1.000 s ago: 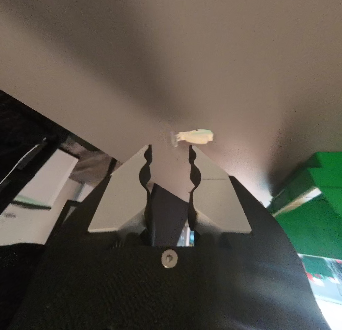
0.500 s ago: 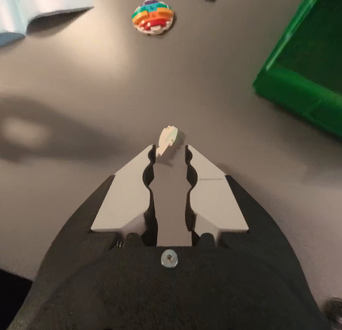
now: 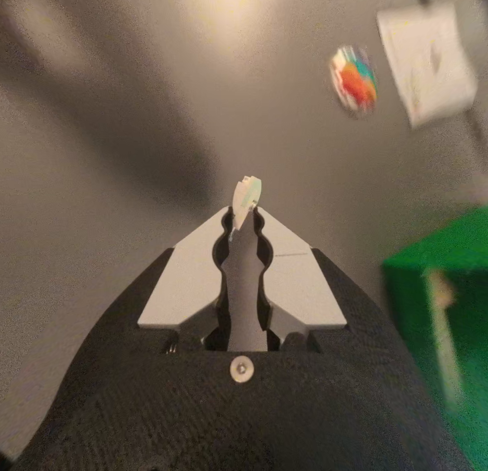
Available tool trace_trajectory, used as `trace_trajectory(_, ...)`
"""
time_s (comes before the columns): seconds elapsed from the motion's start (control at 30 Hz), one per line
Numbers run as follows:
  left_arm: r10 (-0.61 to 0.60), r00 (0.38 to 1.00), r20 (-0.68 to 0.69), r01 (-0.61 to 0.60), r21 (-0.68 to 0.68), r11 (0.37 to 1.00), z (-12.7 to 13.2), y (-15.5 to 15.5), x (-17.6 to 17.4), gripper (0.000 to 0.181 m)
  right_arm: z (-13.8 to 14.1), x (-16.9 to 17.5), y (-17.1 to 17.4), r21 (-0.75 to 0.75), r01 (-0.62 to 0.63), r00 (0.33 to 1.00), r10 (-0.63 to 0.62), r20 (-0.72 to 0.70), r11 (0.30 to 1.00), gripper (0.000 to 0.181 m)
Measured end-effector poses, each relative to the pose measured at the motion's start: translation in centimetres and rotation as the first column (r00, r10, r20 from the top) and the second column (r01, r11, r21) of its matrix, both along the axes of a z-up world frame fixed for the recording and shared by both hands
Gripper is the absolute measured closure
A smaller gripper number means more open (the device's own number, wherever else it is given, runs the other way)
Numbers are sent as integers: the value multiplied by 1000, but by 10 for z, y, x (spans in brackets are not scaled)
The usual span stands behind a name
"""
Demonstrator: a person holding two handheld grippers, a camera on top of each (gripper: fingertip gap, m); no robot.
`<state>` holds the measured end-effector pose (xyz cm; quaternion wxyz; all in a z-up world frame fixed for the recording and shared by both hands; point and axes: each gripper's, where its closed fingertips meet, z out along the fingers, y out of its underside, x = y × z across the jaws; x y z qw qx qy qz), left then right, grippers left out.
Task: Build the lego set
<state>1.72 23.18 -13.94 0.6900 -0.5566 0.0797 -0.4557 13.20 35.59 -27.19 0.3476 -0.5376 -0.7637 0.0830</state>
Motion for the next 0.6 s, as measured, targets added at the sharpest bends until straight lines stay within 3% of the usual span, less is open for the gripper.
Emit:
trace_trajectory(0.03,2,1000,1,-2,0,1000,0,0,-1,146,1,-6,-12,144,-145,989,139,47,979,168)
trace_trajectory(0.1,5,1000,3,-5,-2,1000,0,1,-2,146,0,-14,-35,358,-385,922,342,180,851,168)
trace_trajectory(0.13,6,1000,6,-6,-3,1000,0,1,-3,146,-2,-17,-47,393,-466,885,407,227,793,168)
trace_trajectory(0.2,6,1000,12,-6,-6,1000,0,1,-5,146,-5,-20,-68,355,-553,833,488,261,754,168)
trace_trajectory(0.4,12,1000,17,-11,-7,1000,0,2,-7,145,-1,-29,-112,40,-571,815,561,148,820,168)
trace_trajectory(0.6,10,999,32,-10,-24,1000,-2,4,-10,145,-10,-32,-116,-117,-514,845,525,104,850,161)
